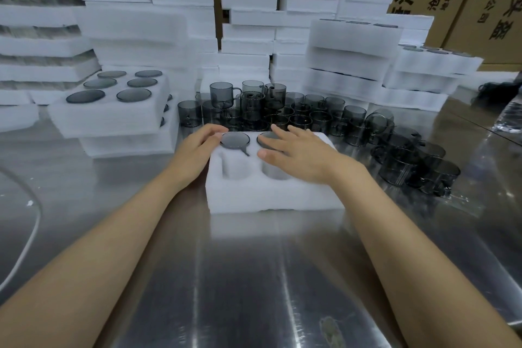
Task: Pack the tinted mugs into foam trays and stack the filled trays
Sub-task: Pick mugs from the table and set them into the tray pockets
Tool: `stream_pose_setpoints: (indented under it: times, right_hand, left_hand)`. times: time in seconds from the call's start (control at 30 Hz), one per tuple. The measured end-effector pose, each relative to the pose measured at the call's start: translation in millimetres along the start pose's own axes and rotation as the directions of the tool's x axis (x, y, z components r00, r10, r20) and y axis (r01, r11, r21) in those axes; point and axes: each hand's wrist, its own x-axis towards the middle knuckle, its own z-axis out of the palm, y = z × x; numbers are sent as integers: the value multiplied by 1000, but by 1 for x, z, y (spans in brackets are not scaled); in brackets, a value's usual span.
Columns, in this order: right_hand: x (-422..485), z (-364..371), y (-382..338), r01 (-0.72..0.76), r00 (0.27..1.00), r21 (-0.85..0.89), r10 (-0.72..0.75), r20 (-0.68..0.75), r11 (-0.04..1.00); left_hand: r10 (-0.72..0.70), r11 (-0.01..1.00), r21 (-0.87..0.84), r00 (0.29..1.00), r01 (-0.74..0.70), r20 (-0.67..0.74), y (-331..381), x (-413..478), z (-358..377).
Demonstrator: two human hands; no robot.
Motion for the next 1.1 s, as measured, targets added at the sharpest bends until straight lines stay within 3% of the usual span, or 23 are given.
stream_pose_setpoints:
  times: [0.1, 0.2, 0.27, 0.33, 0.43, 0.53, 0.63, 0.8, 0.97, 1.1]
  right_hand:
    - [-2, 0, -3, -10, 1000, -9, 10, 16, 1000]
    - [-10, -4, -7, -37, 984, 62, 47, -173, 997]
    - [-18, -12, -2, -136, 924, 53, 146, -353, 989]
    - [-25, -22, 13, -333, 851, 5, 303, -430, 943]
    - [-35, -33, 38, -656, 709, -5, 615, -345, 754]
    - [-38, -33, 48, -771, 634, -62, 755, -170, 634]
    - [-34, -30, 47, -758, 651, -52, 751, -107, 650]
    - [-32, -30, 48, -692, 686, 72, 686, -242, 718]
    - [-29, -23, 45, -484, 783, 224, 533, -320, 846]
    - [-22, -18, 50, -336, 819, 314, 440, -368, 888]
  left_hand:
    - [-1, 1000, -7, 1000, 2, 6, 0, 0, -1]
    - [-5, 1000, 3, 1000, 5, 10, 0, 0, -1]
    - [-10, 1000, 9, 1000, 9, 10, 0, 0, -1]
    - [-11, 1000, 1, 1000, 11, 7, 0, 0, -1]
    - [-15, 1000, -11, 1000, 15, 4, -1, 0, 0]
    - [-18, 1000, -9, 1000, 18, 3, -2, 1, 0]
    - [-14, 1000, -9, 1000, 14, 5, -3, 2, 0]
    - [-14, 1000, -11, 1000, 14, 7, -2, 2, 0]
    - [-14, 1000, -15, 1000, 14, 13, -3, 2, 0]
    - [-11, 1000, -28, 1000, 11, 17, -2, 1, 0]
